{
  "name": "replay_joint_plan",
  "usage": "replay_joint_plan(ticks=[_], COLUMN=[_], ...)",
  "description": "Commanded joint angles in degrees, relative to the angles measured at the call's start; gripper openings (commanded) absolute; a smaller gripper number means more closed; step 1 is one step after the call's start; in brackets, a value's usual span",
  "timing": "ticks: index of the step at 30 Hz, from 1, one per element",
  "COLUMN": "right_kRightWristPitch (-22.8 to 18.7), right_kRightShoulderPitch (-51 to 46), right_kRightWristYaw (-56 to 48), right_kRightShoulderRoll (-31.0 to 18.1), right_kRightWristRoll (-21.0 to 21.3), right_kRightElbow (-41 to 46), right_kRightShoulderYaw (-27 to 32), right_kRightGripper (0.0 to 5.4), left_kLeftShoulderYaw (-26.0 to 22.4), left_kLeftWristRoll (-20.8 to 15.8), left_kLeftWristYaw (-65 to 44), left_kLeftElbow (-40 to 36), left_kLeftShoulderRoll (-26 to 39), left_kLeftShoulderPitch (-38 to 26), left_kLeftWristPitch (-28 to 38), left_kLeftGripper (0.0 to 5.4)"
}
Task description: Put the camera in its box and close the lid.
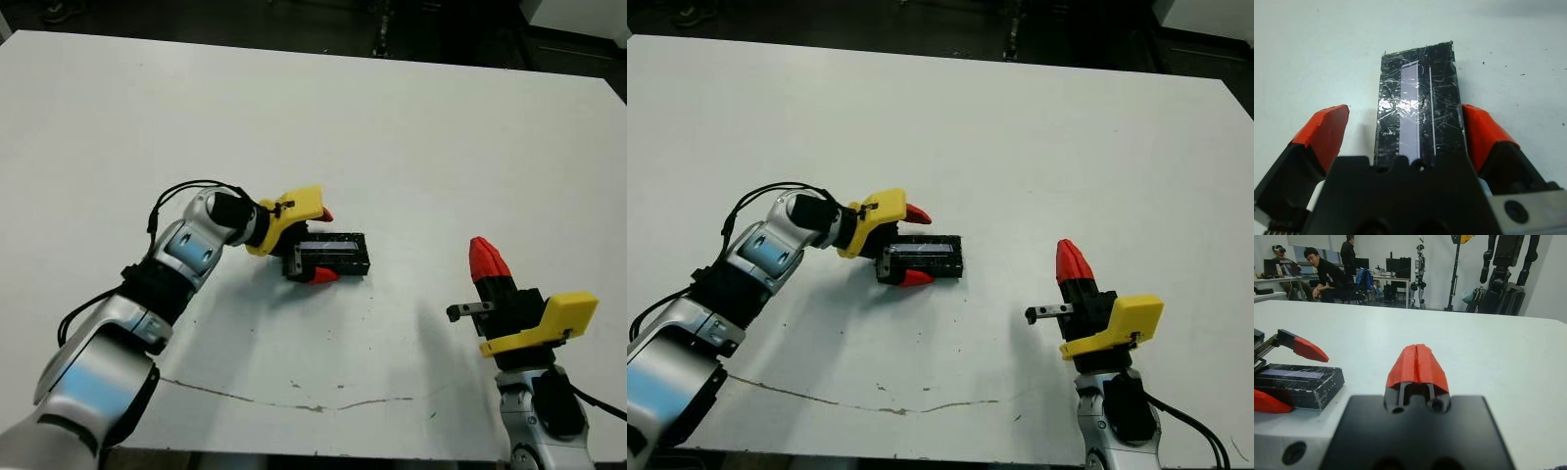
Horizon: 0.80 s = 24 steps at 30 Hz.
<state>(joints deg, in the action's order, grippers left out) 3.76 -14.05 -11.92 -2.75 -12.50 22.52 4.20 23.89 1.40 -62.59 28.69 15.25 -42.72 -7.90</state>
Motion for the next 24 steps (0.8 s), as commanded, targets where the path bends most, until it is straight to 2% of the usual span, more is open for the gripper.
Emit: replay_joint_plan(ticks=[1, 7, 13, 20, 24], right_kRightWristPitch=[-0.02, -0.45, -0.39, -0.35, -0.22], right_kRightShoulderPitch=[-0.29, -0.16, 0.02, 0.51, 0.69], right_kRightWristYaw=[-0.12, 0.18, 0.46, -0.46, -0.63], right_kRightShoulderRoll=[-0.69, -0.64, -0.84, -0.95, -0.85], right_kRightWristRoll=[-0.38, -0.25, 0.48, -0.70, -0.87], right_kRightElbow=[-0.42, -0.19, -0.17, -0.71, -0.88], right_kRightShoulderYaw=[0.31, 0.18, 0.18, 0.33, 0.34], right_kRightGripper=[0.00, 0.00, 0.00, 0.00, 0.00], left_kLeftShoulderYaw=[1.08, -3.49, -9.96, -15.18, -18.33], left_kLeftWristRoll=[0.50, -3.86, -9.71, -12.16, -12.48], left_kLeftWristYaw=[-0.70, -1.92, -2.70, -2.94, -0.54], left_kLeftElbow=[-0.39, -6.99, -12.72, -15.95, -16.14], left_kLeftShoulderRoll=[1.27, 6.80, 13.14, 20.16, 21.77], left_kLeftShoulderPitch=[5.55, 9.42, 13.38, 15.50, 15.95], left_kLeftWristPitch=[-4.58, -5.51, -12.61, -14.54, -14.89], left_kLeftGripper=[5.39, 5.39, 5.39, 5.39, 5.39])
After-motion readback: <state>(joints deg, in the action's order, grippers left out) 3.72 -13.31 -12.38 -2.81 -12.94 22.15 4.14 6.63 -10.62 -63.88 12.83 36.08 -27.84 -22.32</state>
